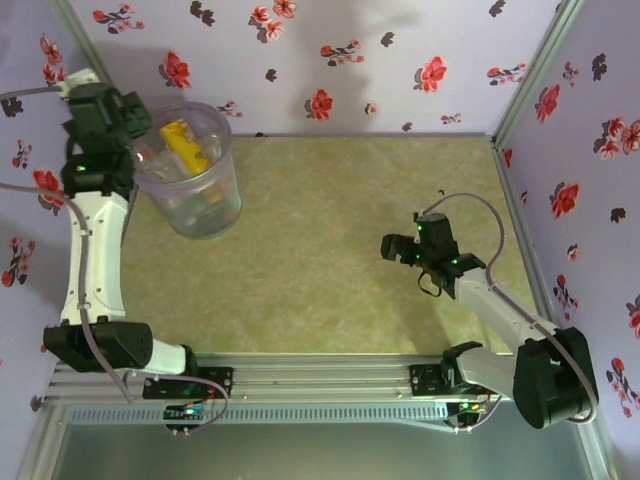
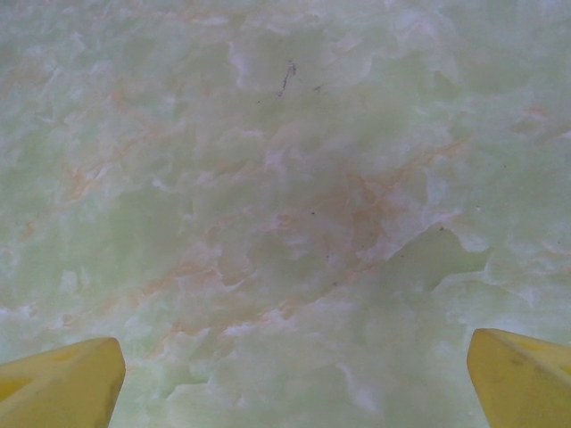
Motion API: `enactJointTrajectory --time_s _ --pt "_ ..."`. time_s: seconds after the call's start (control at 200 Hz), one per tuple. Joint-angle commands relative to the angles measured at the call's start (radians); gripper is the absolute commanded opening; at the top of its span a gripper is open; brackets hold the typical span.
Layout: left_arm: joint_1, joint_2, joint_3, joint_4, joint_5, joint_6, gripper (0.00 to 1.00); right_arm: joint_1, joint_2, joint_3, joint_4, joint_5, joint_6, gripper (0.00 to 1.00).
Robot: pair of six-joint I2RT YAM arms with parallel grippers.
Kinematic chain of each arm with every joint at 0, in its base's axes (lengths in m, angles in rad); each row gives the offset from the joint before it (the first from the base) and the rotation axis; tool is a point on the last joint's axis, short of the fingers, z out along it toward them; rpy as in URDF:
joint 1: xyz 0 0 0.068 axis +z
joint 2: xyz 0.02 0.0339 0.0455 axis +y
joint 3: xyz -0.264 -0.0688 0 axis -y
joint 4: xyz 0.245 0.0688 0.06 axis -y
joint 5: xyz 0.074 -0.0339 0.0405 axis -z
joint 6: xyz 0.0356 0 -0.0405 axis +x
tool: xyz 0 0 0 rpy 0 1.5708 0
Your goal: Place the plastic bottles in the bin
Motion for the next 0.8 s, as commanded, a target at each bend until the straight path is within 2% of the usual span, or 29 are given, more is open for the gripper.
enactJointTrajectory --time_s 0.0,0.12,0.235,0.425,0.65,0.795 --pt "0.104 0.081 0.069 -0.167 0.127 -0.034 0.84 -0.005 0.004 0.019 0.015 -0.005 -0.005 0.99" --pt "0.199 0.190 0.157 -0.231 0.268 -0.060 0.79 -0.005 0.003 0.021 0.011 -0.009 -0.008 0.99" --pt "0.232 0.302 0.243 -0.295 0.344 -0.054 0.76 -0.005 -0.002 0.023 0.006 -0.007 -0.009 0.99" --pt "0.245 0.392 0.250 -0.301 0.413 -0.063 0.71 -0.005 -0.006 0.017 0.008 -0.005 -0.005 0.99" --pt "0.243 0.398 0.177 -0.248 0.485 -0.104 0.67 -0.005 -0.004 0.011 0.011 0.002 -0.007 0.99" --pt "0.207 0.410 0.159 -0.248 0.502 -0.103 0.66 -0.005 0.010 0.011 0.027 -0.004 -0.006 0.99"
